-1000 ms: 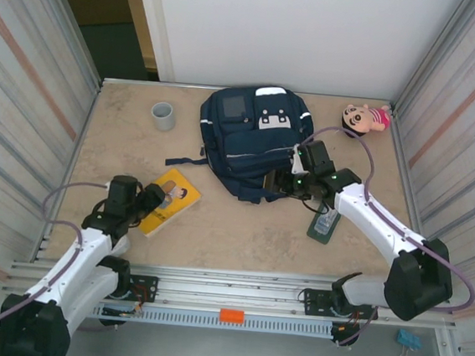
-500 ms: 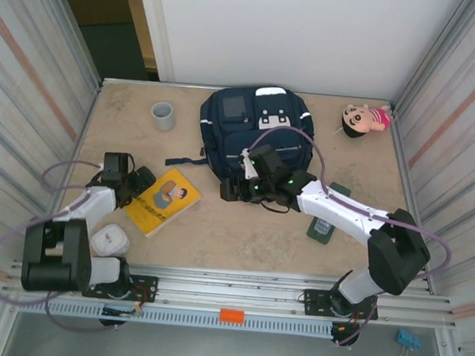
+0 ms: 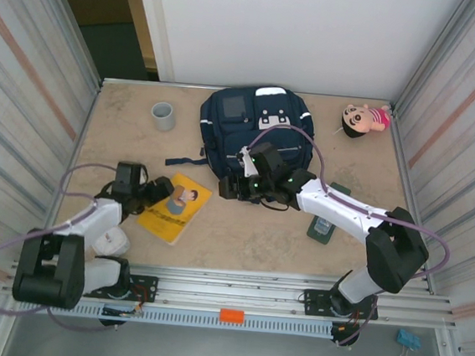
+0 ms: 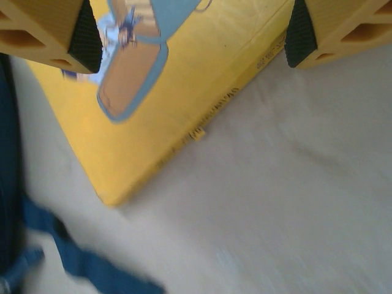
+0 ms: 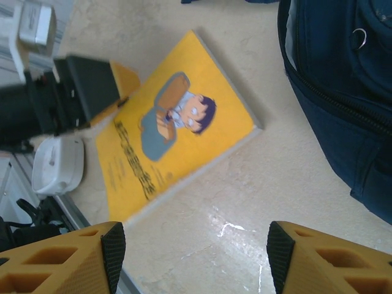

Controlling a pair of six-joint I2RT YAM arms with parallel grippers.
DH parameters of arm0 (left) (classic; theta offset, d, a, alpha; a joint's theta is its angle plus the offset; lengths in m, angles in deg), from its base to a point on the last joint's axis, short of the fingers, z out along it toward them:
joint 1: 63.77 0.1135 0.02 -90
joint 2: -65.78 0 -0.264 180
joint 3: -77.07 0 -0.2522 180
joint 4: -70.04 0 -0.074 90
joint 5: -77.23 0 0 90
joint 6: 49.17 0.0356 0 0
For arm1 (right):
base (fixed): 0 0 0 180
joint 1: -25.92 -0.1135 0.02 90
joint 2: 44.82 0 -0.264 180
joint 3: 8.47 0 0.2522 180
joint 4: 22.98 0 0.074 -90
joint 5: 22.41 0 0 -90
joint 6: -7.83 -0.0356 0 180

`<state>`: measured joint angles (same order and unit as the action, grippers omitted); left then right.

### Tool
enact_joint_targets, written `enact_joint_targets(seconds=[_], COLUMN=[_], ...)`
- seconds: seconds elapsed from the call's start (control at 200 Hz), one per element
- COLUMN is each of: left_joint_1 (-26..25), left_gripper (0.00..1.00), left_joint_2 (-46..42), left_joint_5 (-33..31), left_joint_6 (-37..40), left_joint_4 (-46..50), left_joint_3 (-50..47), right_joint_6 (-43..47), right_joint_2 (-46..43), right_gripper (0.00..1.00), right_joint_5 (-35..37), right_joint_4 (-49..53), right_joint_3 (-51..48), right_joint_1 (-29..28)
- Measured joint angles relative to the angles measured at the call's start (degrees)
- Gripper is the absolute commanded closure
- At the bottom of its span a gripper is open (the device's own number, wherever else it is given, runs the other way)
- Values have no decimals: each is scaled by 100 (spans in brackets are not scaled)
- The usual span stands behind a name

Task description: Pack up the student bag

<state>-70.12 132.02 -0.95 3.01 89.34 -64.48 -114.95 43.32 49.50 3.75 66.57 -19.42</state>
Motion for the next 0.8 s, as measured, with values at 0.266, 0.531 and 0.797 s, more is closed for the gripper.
enact_joint_targets(seconds=[0.266, 0.531, 0.797], left_joint_1=[-282, -46, -361], left_gripper=[25, 24, 28], left_joint_2=[-1373, -212, 173], left_joint_5=[-212, 129, 688], left_joint_6=[-407, -249, -232], left_joint_4=[776, 772, 643], left_joint_3=[-153, -42, 111], right_joint_6=[-243, -1228, -1611], right_joint_2=[39, 929, 1493], right_gripper=[37, 41, 40], right_joint_5=[42, 59, 186], right_joint_4=[-85, -442, -321], right_joint_3=[-22, -48, -46], right_joint_1=[-293, -852, -1078])
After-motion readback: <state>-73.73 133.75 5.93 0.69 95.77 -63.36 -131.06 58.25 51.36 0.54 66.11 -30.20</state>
